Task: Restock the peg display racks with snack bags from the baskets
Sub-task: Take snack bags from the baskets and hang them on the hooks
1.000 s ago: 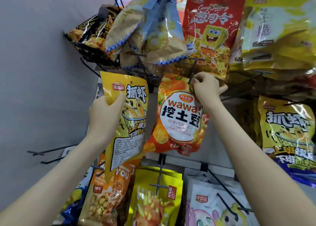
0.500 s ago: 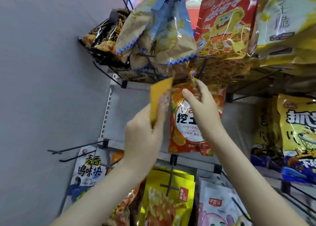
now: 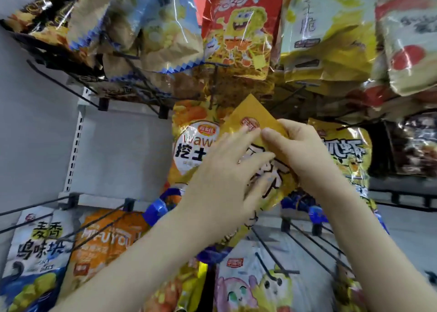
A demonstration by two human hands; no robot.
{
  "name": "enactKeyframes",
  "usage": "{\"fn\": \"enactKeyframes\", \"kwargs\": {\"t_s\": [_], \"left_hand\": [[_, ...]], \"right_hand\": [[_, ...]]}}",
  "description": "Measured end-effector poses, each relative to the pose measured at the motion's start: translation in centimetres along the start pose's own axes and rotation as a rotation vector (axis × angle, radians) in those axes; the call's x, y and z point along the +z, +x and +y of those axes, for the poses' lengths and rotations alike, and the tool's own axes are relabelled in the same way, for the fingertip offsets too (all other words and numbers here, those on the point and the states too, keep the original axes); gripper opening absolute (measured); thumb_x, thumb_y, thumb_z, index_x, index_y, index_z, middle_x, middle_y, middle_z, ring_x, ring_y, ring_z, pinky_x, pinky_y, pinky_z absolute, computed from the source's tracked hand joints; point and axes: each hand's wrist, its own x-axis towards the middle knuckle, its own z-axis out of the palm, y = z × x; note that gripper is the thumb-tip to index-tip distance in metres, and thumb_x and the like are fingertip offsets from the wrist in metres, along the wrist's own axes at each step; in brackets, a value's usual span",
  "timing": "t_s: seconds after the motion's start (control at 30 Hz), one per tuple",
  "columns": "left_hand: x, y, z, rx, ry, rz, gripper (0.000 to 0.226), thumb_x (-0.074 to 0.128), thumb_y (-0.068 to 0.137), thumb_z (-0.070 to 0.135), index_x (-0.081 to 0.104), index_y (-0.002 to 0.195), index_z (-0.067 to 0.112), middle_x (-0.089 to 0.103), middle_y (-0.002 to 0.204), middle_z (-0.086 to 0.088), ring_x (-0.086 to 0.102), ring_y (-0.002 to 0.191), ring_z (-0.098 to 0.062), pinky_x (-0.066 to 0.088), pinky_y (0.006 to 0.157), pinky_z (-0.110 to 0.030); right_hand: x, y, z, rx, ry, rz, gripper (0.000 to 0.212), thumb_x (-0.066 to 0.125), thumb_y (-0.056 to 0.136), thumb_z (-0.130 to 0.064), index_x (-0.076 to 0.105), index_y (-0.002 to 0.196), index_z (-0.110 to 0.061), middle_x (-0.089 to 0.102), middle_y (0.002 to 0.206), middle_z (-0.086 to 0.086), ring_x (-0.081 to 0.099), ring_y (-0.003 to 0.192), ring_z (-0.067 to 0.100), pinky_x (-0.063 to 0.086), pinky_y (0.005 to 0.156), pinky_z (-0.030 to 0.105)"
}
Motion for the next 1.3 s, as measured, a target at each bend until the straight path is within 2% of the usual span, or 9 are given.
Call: {"fn": "enactKeyframes", "kwargs": {"t_s": [0.1,0.23,0.4,0.53,0.67,0.9,1.0,1.17,1.3], "left_hand": [[1.2,2.6,-0.4,-0.072,0.151,0.169,0.039,0.049,0.093,0.035,0.059,0.13,0.027,0.043,0.146,-0.011,0.031,0.136,-0.031,0.027,0.11,-0.048],[4.0,6.1,0.8,-0.228,-0.139,-0.087,0.056,0.048,0.097,0.041,0.023,0.147,0.047,0.046,0.135,-0.003,0.049,0.118,-0.024,0.04,0.082,-0.029],[8.2,8.9,3.1,-0.107,-0.255,0.147,0.049,0.047,0.1,0.018,0.037,0.146,0.031,0.059,0.109,-0.004,0.056,0.089,-0.024,0.046,0.073,-0.035],[11.5,11.0,5.2,-0.1,-0.275,0.229,0.049,0.047,0.099,0.015,0.038,0.146,0.026,0.042,0.089,0.004,0.043,0.067,-0.015,0.029,0.055,-0.025],[13.9,13.1,7.1,-0.101,-0.396,0.149,0.054,0.047,0.099,0.019,0.032,0.148,0.031,0.047,0.1,0.0,0.051,0.082,-0.02,0.043,0.068,-0.028],[16.1,16.5,7.3,-0.115,-0.227,-0.024,0.068,0.054,0.09,0.039,0.022,0.15,0.034,0.034,0.123,-0.005,0.038,0.118,-0.024,0.048,0.09,-0.041],[16.9,17.0,6.9,-0.082,-0.142,0.017,0.07,0.054,0.09,0.038,0.022,0.151,0.029,0.034,0.121,-0.007,0.038,0.114,-0.025,0.049,0.084,-0.038],[17.6,17.1,6.8,-0.026,-0.094,0.109,0.068,0.052,0.091,0.036,0.024,0.151,0.024,0.037,0.122,-0.009,0.041,0.108,-0.024,0.048,0.077,-0.032],[18.1,17.2,7.3,-0.052,-0.021,0.127,0.065,0.053,0.09,0.034,0.031,0.149,0.018,0.026,0.146,-0.018,0.034,0.125,-0.032,0.041,0.095,-0.04]], "right_hand": [[-2.8,0.3,1.1,-0.083,-0.193,0.074,0.02,0.062,0.087,-0.031,0.066,0.08,-0.013,0.064,0.075,0.013,0.058,0.07,0.026,0.047,0.069,0.042],[-6.2,0.7,2.2,-0.102,-0.265,0.124,0.014,0.068,0.085,-0.028,0.065,0.076,-0.018,0.063,0.069,0.004,0.056,0.063,0.016,0.045,0.063,0.035],[-10.9,1.1,4.7,-0.084,-0.316,0.215,0.007,0.067,0.085,-0.024,0.067,0.079,-0.021,0.066,0.073,0.0,0.062,0.072,0.022,0.049,0.068,0.039],[-14.4,1.3,7.0,-0.051,-0.309,0.297,0.011,0.063,0.088,-0.028,0.066,0.078,-0.024,0.067,0.073,-0.005,0.062,0.072,0.019,0.05,0.072,0.041],[-16.6,2.0,8.3,0.032,-0.167,0.423,0.011,0.064,0.085,-0.035,0.068,0.088,-0.025,0.072,0.086,-0.004,0.068,0.087,0.02,0.051,0.088,0.053],[-18.6,3.8,8.8,0.068,-0.077,0.495,0.002,0.066,0.088,-0.025,0.067,0.089,-0.026,0.072,0.092,-0.001,0.068,0.092,0.021,0.054,0.09,0.047],[-18.8,4.3,8.9,0.038,-0.126,0.5,0.005,0.064,0.089,-0.025,0.065,0.085,-0.028,0.071,0.086,-0.006,0.067,0.089,0.016,0.053,0.09,0.046],[-19.0,5.0,9.5,0.036,-0.196,0.518,0.017,0.06,0.074,-0.055,0.069,0.084,-0.044,0.072,0.089,-0.011,0.062,0.103,0.025,0.039,0.098,0.058],[-19.5,5.7,9.9,0.1,-0.116,0.453,0.004,0.063,0.088,-0.027,0.067,0.086,-0.028,0.071,0.094,-0.001,0.064,0.099,0.024,0.048,0.096,0.048]]}}
